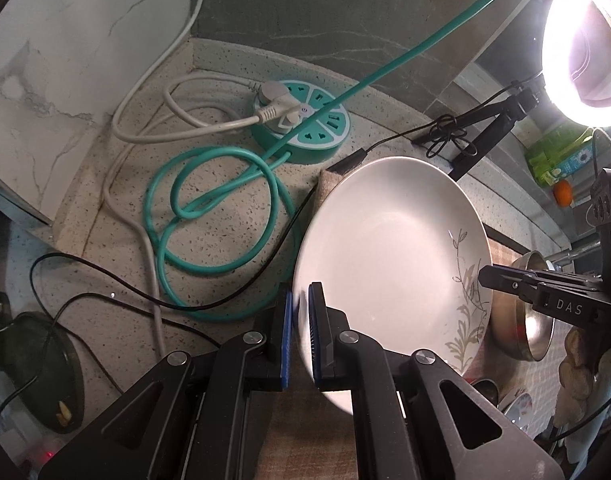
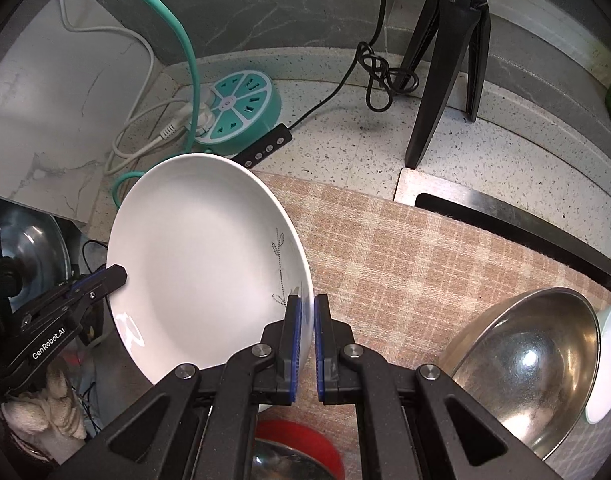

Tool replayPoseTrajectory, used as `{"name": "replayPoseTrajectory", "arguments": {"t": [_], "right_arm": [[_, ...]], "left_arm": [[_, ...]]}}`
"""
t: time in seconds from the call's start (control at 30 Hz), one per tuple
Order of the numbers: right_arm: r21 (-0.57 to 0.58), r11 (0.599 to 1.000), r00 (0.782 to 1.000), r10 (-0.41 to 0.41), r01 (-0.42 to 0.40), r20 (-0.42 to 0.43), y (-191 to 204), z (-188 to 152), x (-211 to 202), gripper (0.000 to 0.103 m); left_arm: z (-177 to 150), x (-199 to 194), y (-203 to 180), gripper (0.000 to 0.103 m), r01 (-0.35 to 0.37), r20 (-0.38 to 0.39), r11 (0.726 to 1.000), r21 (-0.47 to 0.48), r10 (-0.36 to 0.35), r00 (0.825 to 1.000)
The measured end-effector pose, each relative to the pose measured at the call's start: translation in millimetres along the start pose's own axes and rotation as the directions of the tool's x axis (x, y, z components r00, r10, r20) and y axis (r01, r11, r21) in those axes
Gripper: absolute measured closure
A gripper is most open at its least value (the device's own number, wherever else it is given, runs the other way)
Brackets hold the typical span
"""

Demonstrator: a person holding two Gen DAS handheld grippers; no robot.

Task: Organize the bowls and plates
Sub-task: 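Lift the white plate with both tools and carry it over the plate stack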

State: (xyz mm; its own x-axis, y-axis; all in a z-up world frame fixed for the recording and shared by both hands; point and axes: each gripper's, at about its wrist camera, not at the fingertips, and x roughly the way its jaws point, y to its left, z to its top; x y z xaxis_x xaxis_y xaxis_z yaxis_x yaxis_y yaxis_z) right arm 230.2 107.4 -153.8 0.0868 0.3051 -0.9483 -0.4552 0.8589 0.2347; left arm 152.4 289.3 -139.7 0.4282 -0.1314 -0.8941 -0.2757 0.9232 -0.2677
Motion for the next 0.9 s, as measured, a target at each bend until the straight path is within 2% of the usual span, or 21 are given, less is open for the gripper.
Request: {"name": "replayPoseTrajectory", "arguments": {"t": [0.57, 0.9], "right_arm": [[-0.018, 0.999, 0.998, 0.035, -0.034, 0.044, 4.6, -27.6, -50.6, 0.097], [-0.027, 0.999, 0.997, 0.047, -0.045, 0.067, -15.6, -58.3, -83.7, 0.097]], "left_arm": [[-13.9, -46.2, -22.2, 0.097, -0.012, 0.071, 1.0, 0.007, 0.012, 0.997], [-44.0, -66.6, -56.7, 0.097, -0.012, 0.095, 1.0, 0.014, 0.011, 0.995]]}}
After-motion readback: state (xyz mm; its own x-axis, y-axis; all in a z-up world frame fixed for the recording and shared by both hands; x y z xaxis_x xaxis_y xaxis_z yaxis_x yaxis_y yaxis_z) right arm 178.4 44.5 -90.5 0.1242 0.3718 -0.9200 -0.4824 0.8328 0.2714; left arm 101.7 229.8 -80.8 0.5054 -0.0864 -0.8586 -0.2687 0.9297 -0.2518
